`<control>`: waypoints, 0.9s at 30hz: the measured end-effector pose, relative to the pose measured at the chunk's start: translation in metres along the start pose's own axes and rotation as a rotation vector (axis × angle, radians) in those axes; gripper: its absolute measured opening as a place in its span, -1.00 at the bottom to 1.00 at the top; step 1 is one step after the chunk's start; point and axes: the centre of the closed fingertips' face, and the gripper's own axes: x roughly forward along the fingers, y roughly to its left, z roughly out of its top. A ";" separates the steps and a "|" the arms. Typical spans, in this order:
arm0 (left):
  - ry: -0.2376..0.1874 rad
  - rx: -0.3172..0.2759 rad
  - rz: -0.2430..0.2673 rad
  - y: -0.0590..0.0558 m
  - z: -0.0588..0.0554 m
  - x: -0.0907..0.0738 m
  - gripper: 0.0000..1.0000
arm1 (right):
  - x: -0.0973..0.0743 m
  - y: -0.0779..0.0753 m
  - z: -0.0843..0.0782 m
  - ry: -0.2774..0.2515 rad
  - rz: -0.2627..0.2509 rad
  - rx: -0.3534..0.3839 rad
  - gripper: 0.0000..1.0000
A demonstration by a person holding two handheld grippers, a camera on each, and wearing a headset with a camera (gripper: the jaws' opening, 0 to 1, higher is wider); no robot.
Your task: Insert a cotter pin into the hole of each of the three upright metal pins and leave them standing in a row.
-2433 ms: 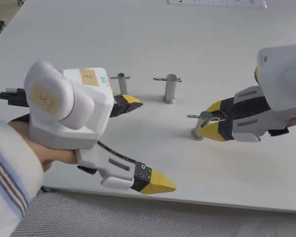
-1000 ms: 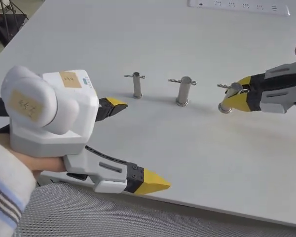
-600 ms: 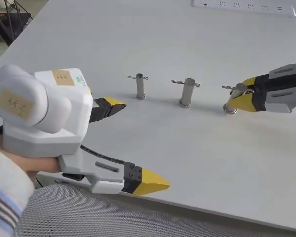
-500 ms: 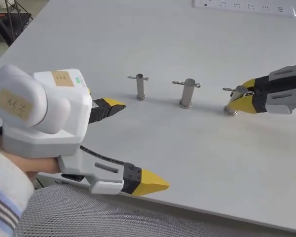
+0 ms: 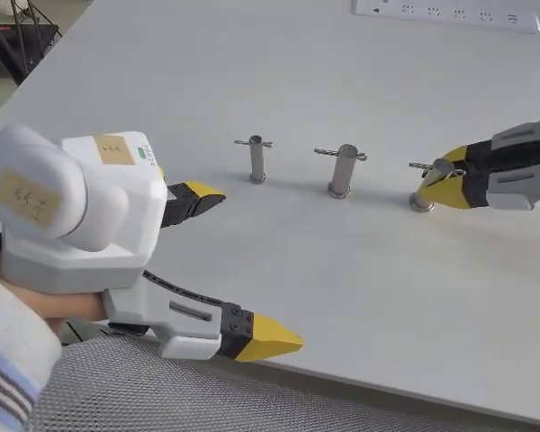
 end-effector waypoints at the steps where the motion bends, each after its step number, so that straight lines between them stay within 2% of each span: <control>1: 0.001 0.002 0.002 0.000 0.000 0.000 0.98 | 0.001 -0.001 0.000 0.013 -0.005 -0.020 -0.82; 2: 0.004 0.002 0.002 0.000 -0.001 0.000 0.98 | 0.001 -0.001 0.000 0.014 -0.007 -0.021 -0.82; 4: 0.008 0.001 -0.003 0.000 -0.002 -0.001 0.98 | 0.000 -0.002 0.008 -0.018 -0.017 0.002 -0.76; 6: 0.009 0.001 -0.003 0.000 -0.002 -0.003 0.98 | -0.003 -0.001 0.012 -0.018 -0.020 -0.004 -0.64; 10: -0.015 -0.005 0.013 0.004 0.004 -0.007 0.98 | -0.013 0.003 0.022 -0.034 -0.028 -0.009 -0.42; 15: -0.090 -0.028 0.058 0.016 0.020 -0.015 0.98 | -0.030 0.016 0.044 -0.105 -0.076 0.030 -0.24; 17: -0.133 -0.045 0.079 0.022 0.028 -0.020 0.98 | -0.038 0.021 0.050 -0.131 -0.107 0.046 -0.12; 19: -0.154 -0.062 0.084 0.025 0.032 -0.022 0.98 | -0.044 0.028 0.051 -0.142 -0.119 0.094 -0.04; 20: -0.165 -0.066 0.088 0.027 0.034 -0.024 0.98 | -0.046 0.031 0.051 -0.141 -0.119 0.094 0.00; 22: -0.179 -0.074 0.093 0.028 0.037 -0.026 0.98 | -0.050 0.040 0.054 -0.165 -0.149 0.136 0.15; 24: -0.200 -0.093 0.098 0.031 0.040 -0.029 0.98 | -0.051 0.047 0.055 -0.174 -0.151 0.149 0.37; 27: -0.222 -0.114 0.099 0.032 0.044 -0.030 0.98 | -0.051 0.053 0.055 -0.178 -0.183 0.175 0.50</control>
